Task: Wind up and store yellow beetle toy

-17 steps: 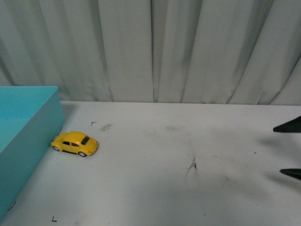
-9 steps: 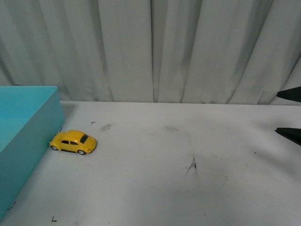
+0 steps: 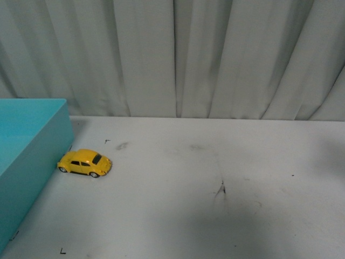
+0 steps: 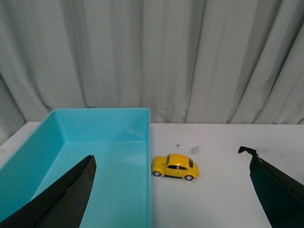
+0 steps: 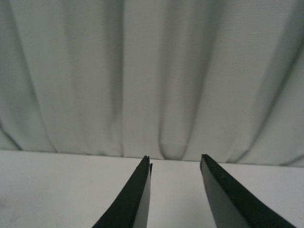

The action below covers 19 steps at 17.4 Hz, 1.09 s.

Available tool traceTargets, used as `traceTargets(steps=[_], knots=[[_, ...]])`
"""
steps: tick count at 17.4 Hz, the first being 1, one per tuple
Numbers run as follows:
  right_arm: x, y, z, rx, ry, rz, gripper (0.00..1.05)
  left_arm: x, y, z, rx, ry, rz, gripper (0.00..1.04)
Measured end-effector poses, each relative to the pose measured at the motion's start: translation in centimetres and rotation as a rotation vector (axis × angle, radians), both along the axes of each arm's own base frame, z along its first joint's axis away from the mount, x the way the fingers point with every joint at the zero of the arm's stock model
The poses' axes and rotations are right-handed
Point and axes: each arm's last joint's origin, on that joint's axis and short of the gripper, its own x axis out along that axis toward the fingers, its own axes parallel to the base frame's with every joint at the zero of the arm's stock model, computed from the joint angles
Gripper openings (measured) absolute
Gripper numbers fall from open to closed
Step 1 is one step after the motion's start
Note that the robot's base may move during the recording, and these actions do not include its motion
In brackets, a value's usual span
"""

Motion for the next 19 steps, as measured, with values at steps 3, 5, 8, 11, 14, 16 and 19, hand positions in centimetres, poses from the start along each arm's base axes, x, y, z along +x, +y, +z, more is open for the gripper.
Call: traceTargets(steps=[3, 5, 8, 11, 14, 16, 19], knots=[[-4.8, 1.4, -0.9, 0.086, 0.088, -0.041, 0.02, 0.0, 0.0, 0.0, 0.0, 0.0, 0.0, 0.98], [-6.6, 1.9, 0.7, 0.089, 0.009, -0.034, 0.02, 0.0, 0.0, 0.0, 0.0, 0.0, 0.0, 0.98], [-9.6, 2.7, 0.8, 0.092, 0.034, -0.057, 0.02, 0.0, 0.0, 0.0, 0.0, 0.0, 0.0, 0.98], [-11.6, 3.7, 2.8, 0.092, -0.013, -0.031, 0.02, 0.0, 0.0, 0.0, 0.0, 0.0, 0.001, 0.98], [-13.0, 3.7, 2.1, 0.091, 0.026, -0.034, 0.02, 0.0, 0.0, 0.0, 0.0, 0.0, 0.0, 0.98], [-13.8, 3.7, 2.4, 0.092, 0.01, -0.033, 0.02, 0.0, 0.0, 0.0, 0.0, 0.0, 0.0, 0.98], [-14.8, 3.7, 2.4, 0.092, 0.009, -0.033, 0.02, 0.0, 0.0, 0.0, 0.0, 0.0, 0.0, 0.98]])
